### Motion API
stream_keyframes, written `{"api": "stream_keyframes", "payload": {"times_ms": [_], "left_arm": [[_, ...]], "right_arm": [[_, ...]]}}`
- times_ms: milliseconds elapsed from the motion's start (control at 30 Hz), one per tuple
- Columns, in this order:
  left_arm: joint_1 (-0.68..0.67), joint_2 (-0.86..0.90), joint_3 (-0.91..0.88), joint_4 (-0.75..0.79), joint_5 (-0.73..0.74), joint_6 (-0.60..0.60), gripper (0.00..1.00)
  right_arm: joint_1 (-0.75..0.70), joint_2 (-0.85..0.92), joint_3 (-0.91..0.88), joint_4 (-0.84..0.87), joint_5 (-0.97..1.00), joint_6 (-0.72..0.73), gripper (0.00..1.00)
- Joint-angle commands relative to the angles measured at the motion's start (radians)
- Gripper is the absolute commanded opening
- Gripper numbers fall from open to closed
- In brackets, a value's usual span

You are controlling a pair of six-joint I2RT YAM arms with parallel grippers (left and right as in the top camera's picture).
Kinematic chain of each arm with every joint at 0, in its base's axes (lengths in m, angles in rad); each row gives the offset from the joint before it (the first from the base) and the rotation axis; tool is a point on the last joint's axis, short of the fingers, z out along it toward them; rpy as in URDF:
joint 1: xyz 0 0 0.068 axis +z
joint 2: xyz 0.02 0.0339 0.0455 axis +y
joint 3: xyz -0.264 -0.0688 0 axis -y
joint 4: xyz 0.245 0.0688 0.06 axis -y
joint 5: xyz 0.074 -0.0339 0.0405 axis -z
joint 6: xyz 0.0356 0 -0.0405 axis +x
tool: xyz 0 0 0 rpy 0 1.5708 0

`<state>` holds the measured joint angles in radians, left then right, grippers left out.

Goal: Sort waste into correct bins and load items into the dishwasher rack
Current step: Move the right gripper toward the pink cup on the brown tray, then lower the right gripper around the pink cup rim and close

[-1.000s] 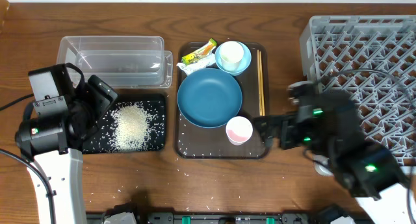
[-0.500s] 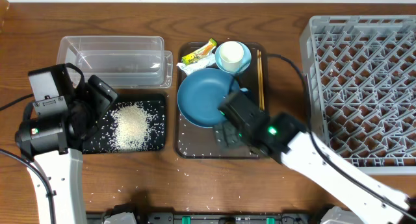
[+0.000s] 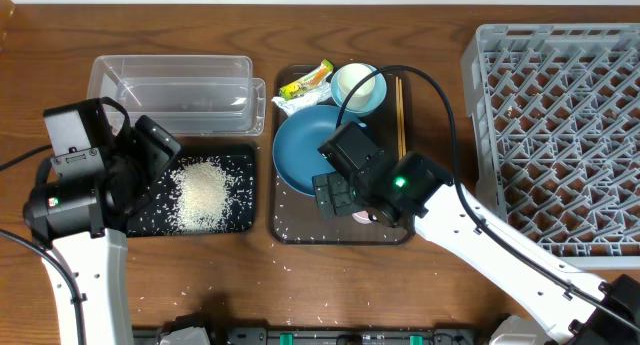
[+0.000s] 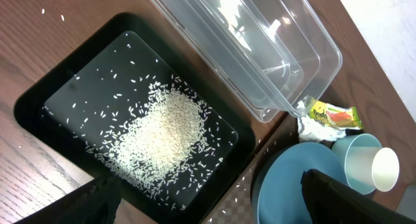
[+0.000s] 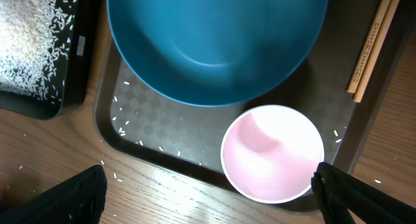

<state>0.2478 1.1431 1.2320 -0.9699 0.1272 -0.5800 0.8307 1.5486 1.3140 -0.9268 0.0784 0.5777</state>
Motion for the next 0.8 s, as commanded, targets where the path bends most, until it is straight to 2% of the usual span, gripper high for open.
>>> {"api": "stream_keyframes", "payload": {"times_ms": [0, 367, 467, 633, 767], "left_arm": [[0.005, 0.002, 0.020, -0.004, -0.009, -0.001, 0.91], [0.005, 0.002, 0.020, -0.004, -0.009, -0.001, 0.91], [0.005, 0.002, 0.020, -0.004, -0.009, -0.001, 0.91], [0.005, 0.002, 0.020, -0.004, -0.009, -0.001, 0.91], [0.005, 0.002, 0.020, -0.004, -0.009, -0.001, 0.91]], "right_arm": [[0.014, 0.006, 0.022, 0.001, -0.001, 0.021, 0.99], [0.015, 0.009, 0.018, 0.020, -0.005, 0.021, 0.99], [0.015, 0.015, 0.017, 0.018, -0.009, 0.021, 0.89], [0.015, 0.042, 0.017, 0.018, -0.008, 0.048, 0.85], [0.015, 0.082, 0.017, 0.016, -0.008, 0.058, 0.74]]}}
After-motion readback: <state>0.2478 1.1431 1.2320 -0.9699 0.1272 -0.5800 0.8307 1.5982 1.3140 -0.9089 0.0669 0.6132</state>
